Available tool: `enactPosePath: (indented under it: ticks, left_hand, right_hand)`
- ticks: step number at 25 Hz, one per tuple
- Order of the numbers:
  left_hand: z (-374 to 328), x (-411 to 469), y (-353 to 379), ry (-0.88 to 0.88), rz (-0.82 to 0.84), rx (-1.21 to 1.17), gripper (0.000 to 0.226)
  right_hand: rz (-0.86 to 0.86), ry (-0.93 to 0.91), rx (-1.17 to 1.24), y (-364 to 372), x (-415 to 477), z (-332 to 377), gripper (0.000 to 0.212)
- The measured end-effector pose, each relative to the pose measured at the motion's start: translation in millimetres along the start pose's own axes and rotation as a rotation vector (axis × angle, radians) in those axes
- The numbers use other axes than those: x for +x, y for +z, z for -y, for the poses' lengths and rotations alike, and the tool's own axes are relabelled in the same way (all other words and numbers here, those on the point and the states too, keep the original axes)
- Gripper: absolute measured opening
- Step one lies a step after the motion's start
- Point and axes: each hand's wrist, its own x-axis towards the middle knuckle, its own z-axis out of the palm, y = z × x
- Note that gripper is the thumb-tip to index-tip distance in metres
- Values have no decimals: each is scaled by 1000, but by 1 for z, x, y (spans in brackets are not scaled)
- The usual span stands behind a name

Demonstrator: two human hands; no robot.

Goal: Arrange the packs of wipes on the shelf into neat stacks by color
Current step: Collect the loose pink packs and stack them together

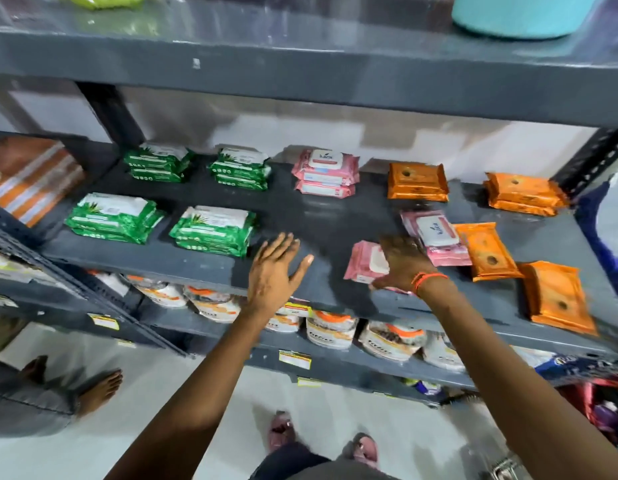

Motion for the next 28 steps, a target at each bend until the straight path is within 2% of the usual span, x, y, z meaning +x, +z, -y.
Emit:
enactPosePath:
  ticks: [2, 6, 10, 14, 16, 18, 20, 21, 23, 26, 28]
  left_hand:
    - [-1, -10, 1, -12, 85, 34, 86]
    - [16, -26, -2, -73, 119, 74, 90]
    - [29, -37, -1, -60, 203, 144, 81]
    - [35, -40, 2, -50, 229, 177, 79]
    - [37, -39, 3, -46, 223, 175, 80]
    - [39, -39, 4, -52, 207, 171, 80]
    - [40, -40, 6, -60, 204, 175, 79]
    - [40, -40, 7, -61, 204, 182, 79]
    - [40, -40, 7, -57, 207, 188, 79]
    - [41, -39, 8, -56, 219, 185, 80]
    - [41, -39, 8, -54, 223, 180, 81]
  right_hand:
    - [65, -2, -67, 3, 2, -13, 97]
    - [59, 24, 103, 11, 15, 10, 81]
    - [-118, 71, 84, 10, 29, 57, 87]
    - [-87, 258, 210, -3, 48, 83, 96]
    - [-76, 217, 127, -15, 50, 83, 74]
    - [15, 40, -53, -29, 49, 79, 54]
    - [224, -79, -192, -39, 40, 78, 60]
    - [307, -83, -227, -39, 40, 78, 65]
    - [364, -104, -242, -31, 41, 78, 66]
    - [164, -167, -61, -23, 46, 79, 43]
    - [22, -142, -110, -14, 48, 76, 66]
